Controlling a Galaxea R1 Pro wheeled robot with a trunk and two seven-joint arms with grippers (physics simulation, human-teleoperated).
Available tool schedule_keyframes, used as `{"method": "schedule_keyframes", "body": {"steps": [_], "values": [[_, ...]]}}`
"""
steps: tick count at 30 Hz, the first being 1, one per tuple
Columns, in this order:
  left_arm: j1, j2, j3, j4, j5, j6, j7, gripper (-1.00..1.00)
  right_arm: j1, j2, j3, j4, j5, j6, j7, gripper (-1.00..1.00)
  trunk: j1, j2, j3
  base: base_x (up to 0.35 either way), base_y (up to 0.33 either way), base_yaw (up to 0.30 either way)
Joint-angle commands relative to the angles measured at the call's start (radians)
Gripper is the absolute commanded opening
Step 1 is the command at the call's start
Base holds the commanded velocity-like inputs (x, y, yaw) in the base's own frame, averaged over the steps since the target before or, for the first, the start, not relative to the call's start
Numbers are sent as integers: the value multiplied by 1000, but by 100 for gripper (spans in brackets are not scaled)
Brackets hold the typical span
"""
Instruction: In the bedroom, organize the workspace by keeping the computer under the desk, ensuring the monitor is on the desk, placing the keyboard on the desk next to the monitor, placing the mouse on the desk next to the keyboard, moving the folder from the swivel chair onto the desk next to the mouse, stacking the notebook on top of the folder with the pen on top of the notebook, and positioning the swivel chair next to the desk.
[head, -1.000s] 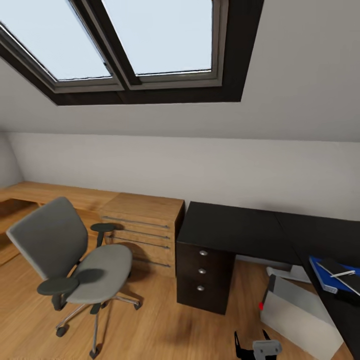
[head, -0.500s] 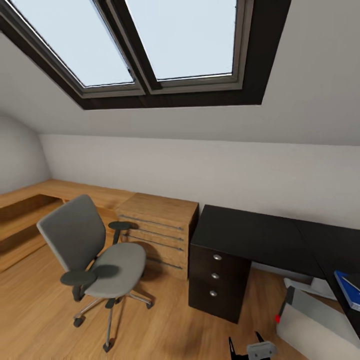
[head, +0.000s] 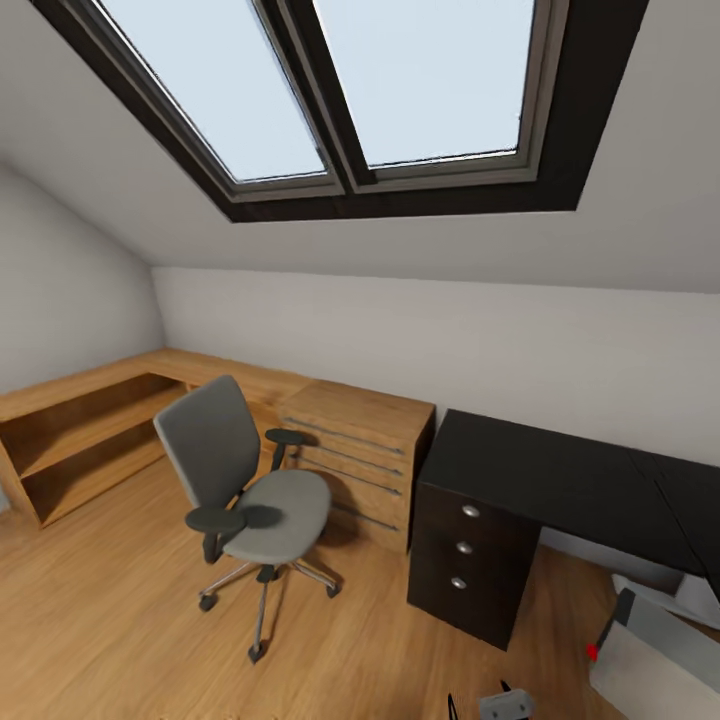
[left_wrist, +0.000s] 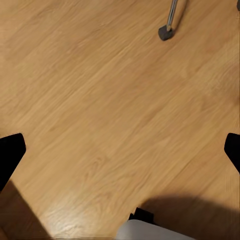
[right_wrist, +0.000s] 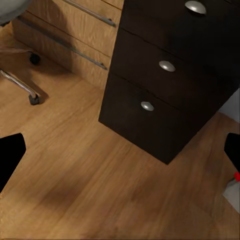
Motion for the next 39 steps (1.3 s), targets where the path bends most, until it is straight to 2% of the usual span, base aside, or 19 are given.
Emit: {"method": "schedule_keyframes", "body": {"steps": [1, 39], "values": [[0, 1, -8, -3, 5, -1, 8, 100, -1, 0, 8, 0, 0, 2, -9, 100, 0, -1, -1, -13, 0, 277], [0, -1, -9, 11, 5, -1, 7, 100, 0, 3, 10, 0, 0, 5, -9, 100, 0, -1, -2, -1, 0, 277]]}}
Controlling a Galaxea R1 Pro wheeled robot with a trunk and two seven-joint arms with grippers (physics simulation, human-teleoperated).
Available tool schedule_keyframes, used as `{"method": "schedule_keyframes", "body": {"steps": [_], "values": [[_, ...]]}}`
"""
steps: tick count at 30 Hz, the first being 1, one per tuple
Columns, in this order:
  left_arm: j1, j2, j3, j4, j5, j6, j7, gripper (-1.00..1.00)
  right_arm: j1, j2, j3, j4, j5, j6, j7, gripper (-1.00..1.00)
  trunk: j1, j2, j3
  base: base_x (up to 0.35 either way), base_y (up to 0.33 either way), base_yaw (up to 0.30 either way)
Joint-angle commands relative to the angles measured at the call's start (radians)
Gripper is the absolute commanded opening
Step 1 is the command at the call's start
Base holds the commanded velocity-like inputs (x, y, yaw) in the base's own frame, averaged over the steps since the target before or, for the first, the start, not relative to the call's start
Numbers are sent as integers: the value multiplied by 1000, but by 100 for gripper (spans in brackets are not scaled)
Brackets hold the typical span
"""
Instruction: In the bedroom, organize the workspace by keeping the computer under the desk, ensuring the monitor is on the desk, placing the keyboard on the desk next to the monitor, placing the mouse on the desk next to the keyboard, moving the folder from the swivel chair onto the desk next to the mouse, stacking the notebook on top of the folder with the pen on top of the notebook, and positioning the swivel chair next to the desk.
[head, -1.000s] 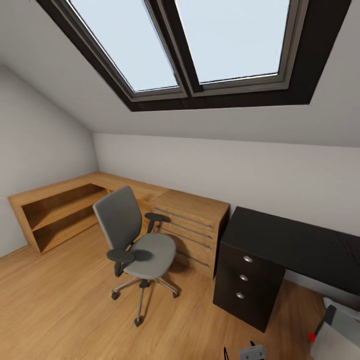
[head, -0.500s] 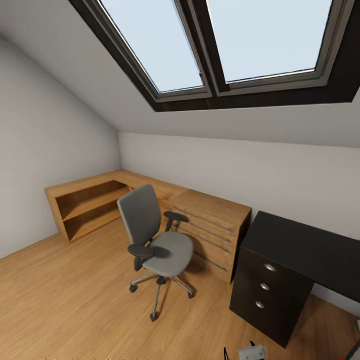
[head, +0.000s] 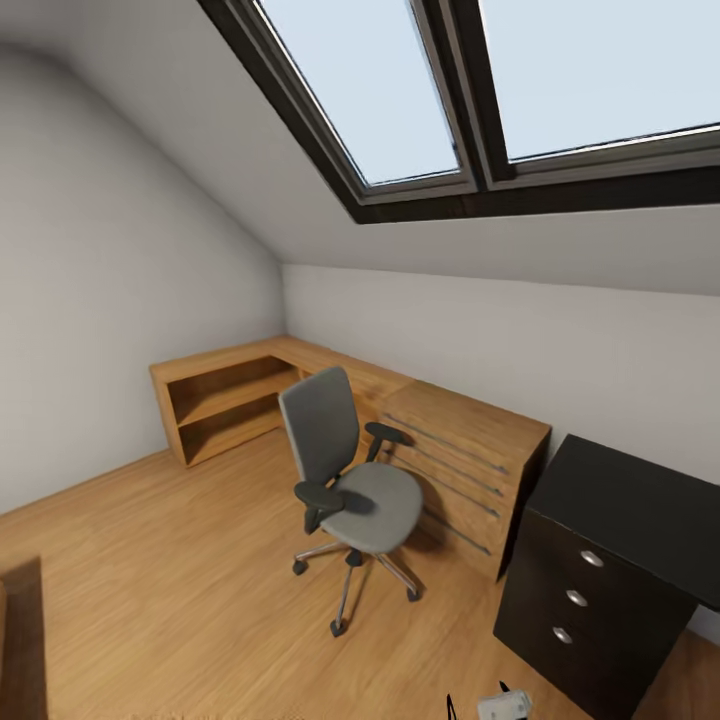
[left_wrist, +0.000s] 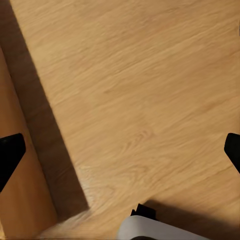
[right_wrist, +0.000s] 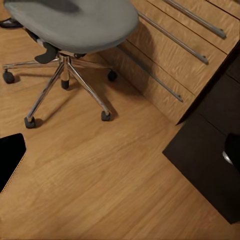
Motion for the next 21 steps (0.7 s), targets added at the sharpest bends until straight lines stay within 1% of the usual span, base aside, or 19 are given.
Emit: {"method": "schedule_keyframes", "body": {"steps": [1, 21], "values": [[0, 1, -9, -3, 5, -1, 8, 100, -1, 0, 8, 0, 0, 0, -9, 100, 0, -1, -2, 0, 0, 277], [0, 1, -9, -3, 5, -1, 8, 100, -1, 0, 9, 0, 6, 7, -8, 100, 0, -1, -10, 0, 0, 277]]}}
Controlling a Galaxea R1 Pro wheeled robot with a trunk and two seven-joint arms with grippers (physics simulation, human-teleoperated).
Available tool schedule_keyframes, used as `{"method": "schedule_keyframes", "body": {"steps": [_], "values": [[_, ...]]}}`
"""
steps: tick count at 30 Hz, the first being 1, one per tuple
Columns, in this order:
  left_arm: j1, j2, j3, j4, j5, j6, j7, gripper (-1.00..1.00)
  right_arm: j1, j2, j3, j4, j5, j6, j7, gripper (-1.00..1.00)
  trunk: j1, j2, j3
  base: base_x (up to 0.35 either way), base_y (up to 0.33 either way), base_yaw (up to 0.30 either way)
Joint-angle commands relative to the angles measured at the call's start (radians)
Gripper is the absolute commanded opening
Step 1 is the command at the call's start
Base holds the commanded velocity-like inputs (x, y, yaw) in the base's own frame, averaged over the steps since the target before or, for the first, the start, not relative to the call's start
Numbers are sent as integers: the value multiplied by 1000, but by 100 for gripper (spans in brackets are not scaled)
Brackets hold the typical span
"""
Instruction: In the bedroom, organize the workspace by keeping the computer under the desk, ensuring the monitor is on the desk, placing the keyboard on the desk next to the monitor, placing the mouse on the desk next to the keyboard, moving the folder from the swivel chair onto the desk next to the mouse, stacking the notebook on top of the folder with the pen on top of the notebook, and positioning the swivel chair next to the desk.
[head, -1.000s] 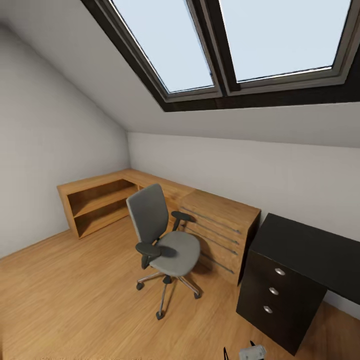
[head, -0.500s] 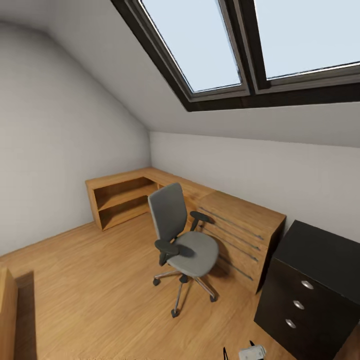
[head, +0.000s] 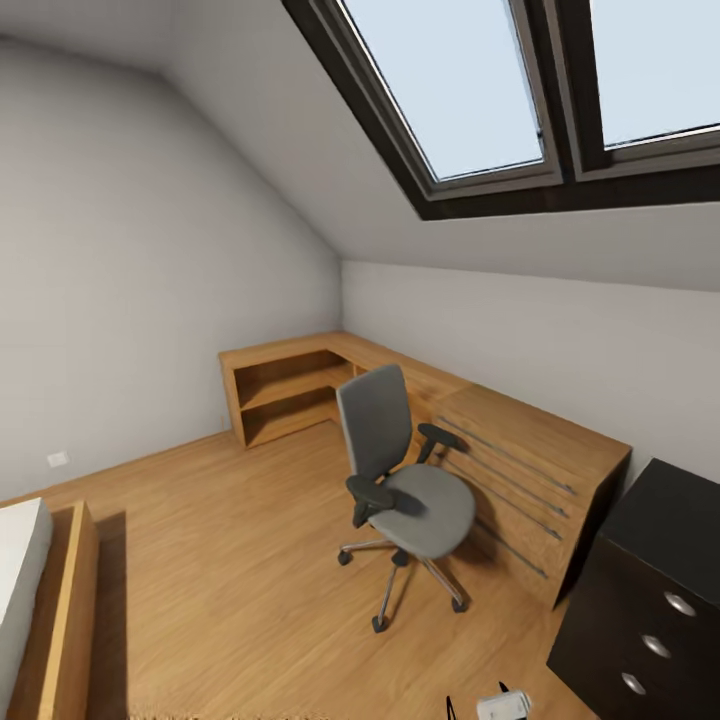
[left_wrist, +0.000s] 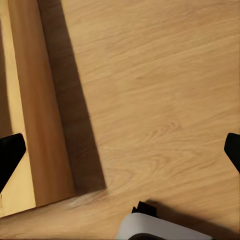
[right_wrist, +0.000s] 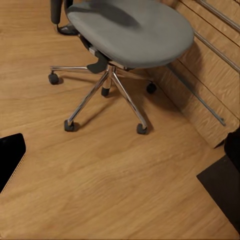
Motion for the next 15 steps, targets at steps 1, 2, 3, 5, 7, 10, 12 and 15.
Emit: {"method": "schedule_keyframes", "body": {"steps": [1, 2, 3, 5, 7, 10, 12, 15], "values": [[0, 1, -8, -3, 5, -1, 8, 100, -1, 0, 9, 0, 0, 0, -9, 100, 0, -1, -2, 0, 0, 277], [0, 1, -8, -3, 5, -1, 8, 100, -1, 0, 9, 0, 0, 1, -9, 100, 0, -1, -3, 0, 0, 276], [0, 1, -8, -2, 5, -1, 9, 100, -1, 0, 9, 0, 0, 1, -9, 100, 0, -1, -3, 0, 0, 275], [0, 1, -8, -3, 5, -1, 8, 100, -1, 0, 9, 1, 1, 1, -9, 100, 0, -1, -5, 0, 0, 268], [0, 1, -8, -2, 5, -1, 8, 100, -1, 0, 9, 1, 1, 1, -9, 100, 0, -1, -7, 0, 0, 258], [0, 0, -8, -3, 5, -1, 8, 100, -1, 0, 9, 1, 1, 1, -9, 100, 0, -1, -10, 0, 0, 238], [0, 0, -8, -3, 5, -1, 8, 100, -1, 0, 10, 1, 1, 0, -9, 100, 0, -1, -12, 0, 0, 220], [0, 0, -8, -3, 3, -5, 8, 100, -1, 0, 10, 0, 1, 1, -9, 100, 0, -1, -16, 0, 0, 208]]}}
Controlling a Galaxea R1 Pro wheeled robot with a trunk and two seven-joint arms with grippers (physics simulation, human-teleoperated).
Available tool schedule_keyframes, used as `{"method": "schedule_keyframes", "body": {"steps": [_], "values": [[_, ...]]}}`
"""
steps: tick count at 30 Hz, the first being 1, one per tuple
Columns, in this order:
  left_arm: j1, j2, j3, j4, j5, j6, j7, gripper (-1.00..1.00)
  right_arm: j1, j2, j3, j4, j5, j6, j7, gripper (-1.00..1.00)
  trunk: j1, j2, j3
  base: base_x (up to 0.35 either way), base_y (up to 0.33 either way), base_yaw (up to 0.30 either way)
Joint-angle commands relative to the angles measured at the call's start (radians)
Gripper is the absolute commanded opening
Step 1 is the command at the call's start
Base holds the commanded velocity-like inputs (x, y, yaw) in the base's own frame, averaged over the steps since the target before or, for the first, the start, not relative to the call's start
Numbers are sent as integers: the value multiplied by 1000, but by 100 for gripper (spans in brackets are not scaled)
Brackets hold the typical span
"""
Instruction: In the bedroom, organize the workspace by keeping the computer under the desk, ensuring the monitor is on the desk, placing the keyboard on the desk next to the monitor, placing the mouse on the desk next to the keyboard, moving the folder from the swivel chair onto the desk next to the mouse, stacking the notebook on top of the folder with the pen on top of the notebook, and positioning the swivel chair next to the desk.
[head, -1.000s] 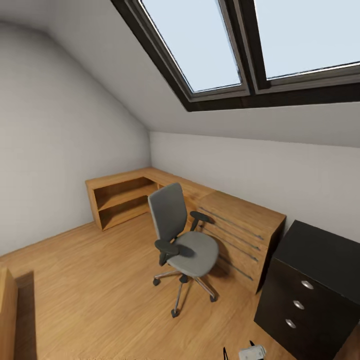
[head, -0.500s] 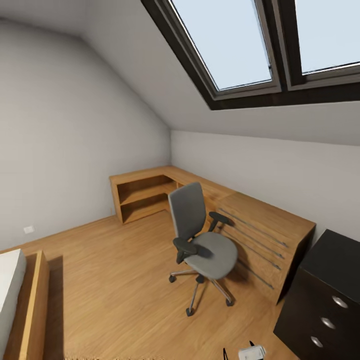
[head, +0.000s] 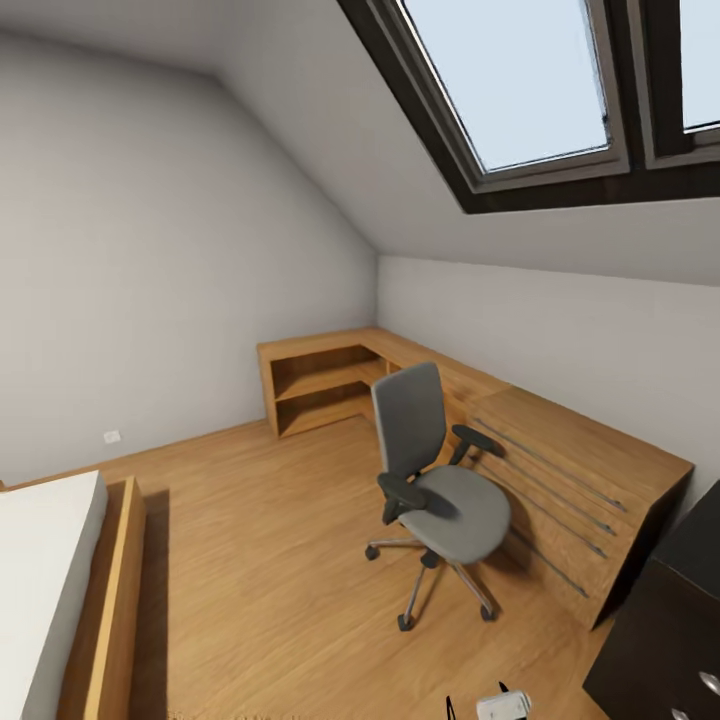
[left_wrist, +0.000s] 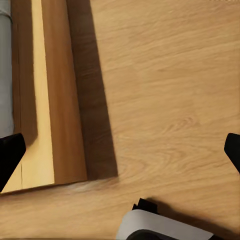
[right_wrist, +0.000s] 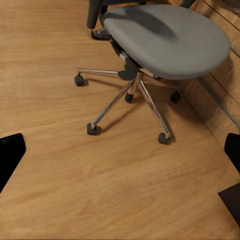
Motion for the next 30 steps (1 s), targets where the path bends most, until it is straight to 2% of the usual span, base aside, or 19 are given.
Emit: {"method": "schedule_keyframes", "body": {"steps": [1, 12, 23, 30], "values": [[0, 1, -9, -3, 4, -2, 8, 100, -1, 0, 9, 0, 0, 0, -9, 100, 0, -1, -3, 0, 0, 204], [0, 1, -11, -3, 2, -4, 9, 100, -1, 1, 11, 1, 1, 0, -9, 100, 0, -1, -16, 21, 0, 199], [0, 0, -11, -3, 2, 1, 9, 100, -1, 4, 13, 1, 2, 0, -9, 100, 0, -1, -29, 227, -47, 196], [0, -1, -12, -3, 1, 2, 8, 100, -1, 5, 14, 1, 3, 0, -9, 100, 0, -1, -38, 59, -16, 188]]}}
